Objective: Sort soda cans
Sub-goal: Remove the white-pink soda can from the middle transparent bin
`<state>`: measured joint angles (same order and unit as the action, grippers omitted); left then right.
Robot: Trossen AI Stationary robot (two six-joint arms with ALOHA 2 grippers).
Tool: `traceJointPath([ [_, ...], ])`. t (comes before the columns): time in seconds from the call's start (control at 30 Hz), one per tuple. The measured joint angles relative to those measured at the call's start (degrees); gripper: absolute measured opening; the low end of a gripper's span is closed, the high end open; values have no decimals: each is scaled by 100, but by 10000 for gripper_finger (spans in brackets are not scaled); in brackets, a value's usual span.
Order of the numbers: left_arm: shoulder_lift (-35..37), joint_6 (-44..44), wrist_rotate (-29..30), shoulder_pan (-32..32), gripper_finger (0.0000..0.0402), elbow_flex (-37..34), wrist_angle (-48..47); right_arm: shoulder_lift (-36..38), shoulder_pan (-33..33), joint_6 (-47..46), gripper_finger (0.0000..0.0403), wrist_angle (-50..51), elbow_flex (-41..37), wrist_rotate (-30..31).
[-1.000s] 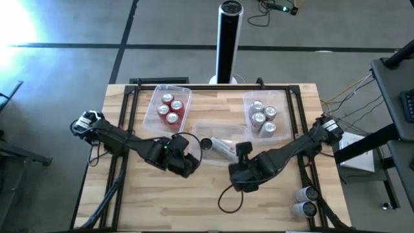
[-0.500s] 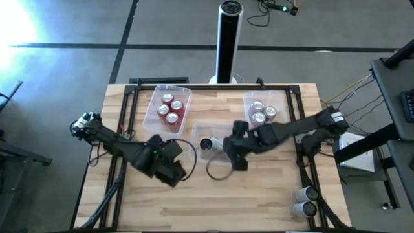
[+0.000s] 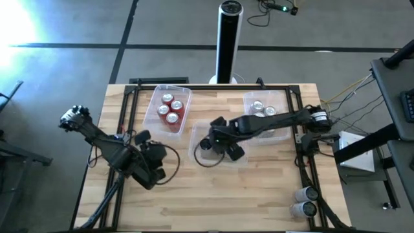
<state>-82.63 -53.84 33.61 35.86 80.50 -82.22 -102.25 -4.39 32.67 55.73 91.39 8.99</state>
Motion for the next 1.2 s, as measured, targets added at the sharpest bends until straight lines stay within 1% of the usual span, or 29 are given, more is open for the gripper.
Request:
traceJointPath([
  [0.13,463,-72,708,0,142,-456,69,-231,280,49,236,-328,0,0],
  [0.2,672,-74,1048,0,139,-675,189,-340,354,187,229,-361,0,-4],
  [0.27,890,-77,1200,-3,137,-889,304,-465,400,330,229,-424,0,-165],
  [0.4,1272,-69,1224,-4,132,-1330,792,-729,455,482,245,-427,0,-726],
  [0.47,1435,-63,1239,-4,130,-1533,1026,-878,455,543,257,-425,0,-756],
  [0.63,1681,-86,1239,-4,129,-1891,1169,-1084,464,424,291,-395,30,-700],
  [0.77,1811,-253,1250,-4,129,-1979,1173,-1050,455,-114,320,-462,24,-531],
  [0.87,1866,-278,1342,-4,129,-1979,1181,-966,480,-642,337,-347,12,-567],
  [0.93,1890,-277,1397,-4,129,-1979,1186,-942,484,-627,345,-190,9,-610],
  [1.0,1904,-270,1471,-4,129,-1979,1183,-938,488,-629,349,-143,7,-607],
  [1.07,1908,-270,1499,-4,129,-1979,1179,-938,492,-828,349,-172,7,-605],
  [1.2,1908,-269,1497,-4,129,-1979,1179,-910,488,-1624,343,-118,4,-518],
])
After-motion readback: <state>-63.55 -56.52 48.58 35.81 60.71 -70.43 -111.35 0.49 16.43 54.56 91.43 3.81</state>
